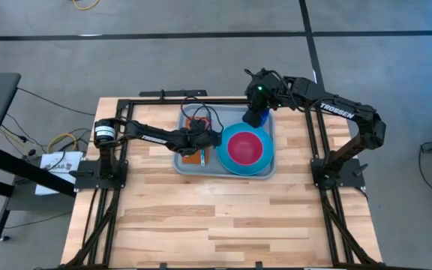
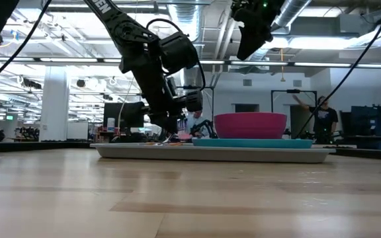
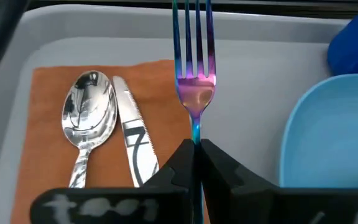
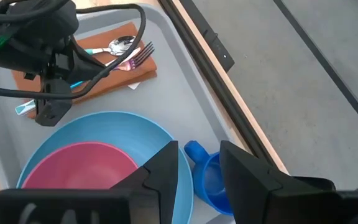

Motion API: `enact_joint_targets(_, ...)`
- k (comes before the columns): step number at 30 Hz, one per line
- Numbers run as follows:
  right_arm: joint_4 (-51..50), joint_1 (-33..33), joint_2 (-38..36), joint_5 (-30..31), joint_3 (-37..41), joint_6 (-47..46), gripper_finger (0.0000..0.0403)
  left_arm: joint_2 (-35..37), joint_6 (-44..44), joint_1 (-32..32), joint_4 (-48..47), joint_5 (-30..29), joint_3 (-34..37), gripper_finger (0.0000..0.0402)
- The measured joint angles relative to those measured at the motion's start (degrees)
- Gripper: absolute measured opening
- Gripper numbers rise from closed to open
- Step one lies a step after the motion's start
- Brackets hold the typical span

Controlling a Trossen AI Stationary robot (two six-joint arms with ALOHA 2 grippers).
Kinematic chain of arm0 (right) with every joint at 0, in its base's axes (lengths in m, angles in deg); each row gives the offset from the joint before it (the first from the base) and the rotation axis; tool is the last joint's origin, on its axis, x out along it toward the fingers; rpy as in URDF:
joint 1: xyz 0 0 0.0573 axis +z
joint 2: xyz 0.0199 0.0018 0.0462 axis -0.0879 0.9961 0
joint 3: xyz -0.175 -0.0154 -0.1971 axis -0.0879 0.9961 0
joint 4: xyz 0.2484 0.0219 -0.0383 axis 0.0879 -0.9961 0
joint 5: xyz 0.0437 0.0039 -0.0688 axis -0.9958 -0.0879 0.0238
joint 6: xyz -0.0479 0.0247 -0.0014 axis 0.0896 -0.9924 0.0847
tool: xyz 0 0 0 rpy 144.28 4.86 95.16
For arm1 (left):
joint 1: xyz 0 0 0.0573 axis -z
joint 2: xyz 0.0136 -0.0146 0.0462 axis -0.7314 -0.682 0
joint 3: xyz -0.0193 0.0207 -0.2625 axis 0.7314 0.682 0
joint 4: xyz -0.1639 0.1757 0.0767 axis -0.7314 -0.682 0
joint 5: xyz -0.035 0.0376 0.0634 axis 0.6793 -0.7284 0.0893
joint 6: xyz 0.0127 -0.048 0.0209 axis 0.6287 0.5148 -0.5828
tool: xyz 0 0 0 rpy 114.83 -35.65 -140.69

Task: Set up tray
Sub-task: Put the blue fork on the brown table napkin to the left of the white patterned knife, then return to Home Position

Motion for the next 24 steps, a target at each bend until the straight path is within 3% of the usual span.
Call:
enact_joint_targets(14,-1.55,0.00,0.01,0.00,0.00,0.01,0.0112,-0.02,7.30,0.11,-10.16,-3.17,0.04,0.0003)
enact_joint_targets(24,-1.61,0.00,0.02,0.00,0.00,0.01,0.0112,-0.02,7.12,0.11,-10.16,-3.39,0.04,0.0054)
